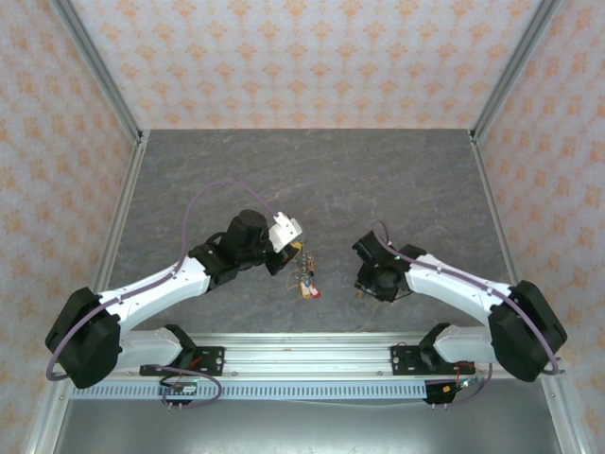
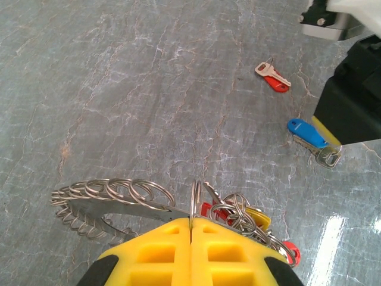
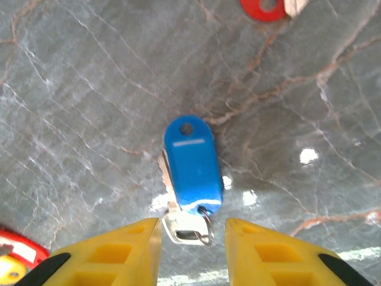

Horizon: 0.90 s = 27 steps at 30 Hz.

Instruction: Put the keys on the keyring

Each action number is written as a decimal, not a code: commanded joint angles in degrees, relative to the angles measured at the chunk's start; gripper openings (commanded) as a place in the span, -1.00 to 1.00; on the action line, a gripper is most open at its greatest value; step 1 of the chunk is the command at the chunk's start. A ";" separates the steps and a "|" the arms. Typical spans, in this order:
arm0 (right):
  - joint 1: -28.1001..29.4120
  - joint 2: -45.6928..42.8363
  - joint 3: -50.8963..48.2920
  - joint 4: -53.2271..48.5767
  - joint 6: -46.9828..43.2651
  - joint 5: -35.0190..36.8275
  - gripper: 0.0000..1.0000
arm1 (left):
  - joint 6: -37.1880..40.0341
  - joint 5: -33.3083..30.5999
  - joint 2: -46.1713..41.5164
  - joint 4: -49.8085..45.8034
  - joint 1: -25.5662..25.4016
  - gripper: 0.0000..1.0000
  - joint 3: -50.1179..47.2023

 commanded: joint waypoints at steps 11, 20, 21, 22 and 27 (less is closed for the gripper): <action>0.42 -1.29 -5.15 6.72 3.06 -1.61 -0.46 | 0.24 1.17 0.75 1.67 0.67 -1.00 2.51; 0.37 -0.49 -6.04 7.40 4.31 -2.89 -0.54 | 0.08 1.04 0.83 1.48 0.69 -1.00 2.52; 0.42 -0.58 -6.12 6.92 4.32 -2.78 -0.54 | 0.01 1.09 0.77 1.56 0.66 -1.00 2.47; 0.40 -0.75 -6.39 6.89 4.23 -2.72 -0.57 | 0.11 1.05 0.81 1.50 0.66 -1.00 2.38; 0.43 -1.28 -6.27 6.98 4.18 -2.85 -0.74 | -0.09 1.05 0.88 1.69 0.67 -1.00 2.44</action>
